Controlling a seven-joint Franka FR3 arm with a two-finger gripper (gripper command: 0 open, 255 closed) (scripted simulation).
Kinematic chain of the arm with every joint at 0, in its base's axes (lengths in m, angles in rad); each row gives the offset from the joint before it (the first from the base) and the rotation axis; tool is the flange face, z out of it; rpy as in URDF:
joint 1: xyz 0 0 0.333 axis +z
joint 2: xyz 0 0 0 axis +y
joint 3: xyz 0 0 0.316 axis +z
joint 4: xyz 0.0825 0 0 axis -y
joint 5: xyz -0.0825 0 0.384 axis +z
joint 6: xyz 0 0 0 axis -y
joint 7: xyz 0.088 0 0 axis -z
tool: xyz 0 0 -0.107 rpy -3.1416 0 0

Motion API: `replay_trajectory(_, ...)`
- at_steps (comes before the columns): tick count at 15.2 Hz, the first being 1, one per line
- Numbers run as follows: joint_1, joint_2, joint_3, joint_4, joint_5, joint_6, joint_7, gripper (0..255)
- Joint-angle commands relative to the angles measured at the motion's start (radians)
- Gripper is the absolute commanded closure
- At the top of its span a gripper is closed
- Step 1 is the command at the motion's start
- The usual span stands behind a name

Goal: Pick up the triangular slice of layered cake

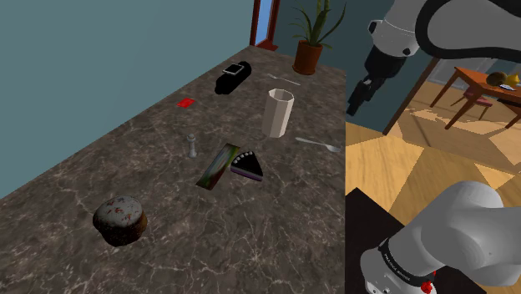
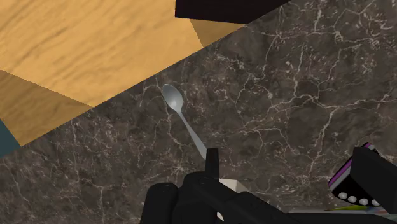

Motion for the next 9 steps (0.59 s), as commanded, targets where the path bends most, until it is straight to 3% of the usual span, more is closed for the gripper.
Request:
replay_trajectory(1,0.000,0.000,0.000,0.000,0.000,0.000,0.000,0)
replay_trajectory(9,0.040,0.170,0.064,-0.073,0.070,0.213,0.086,0)
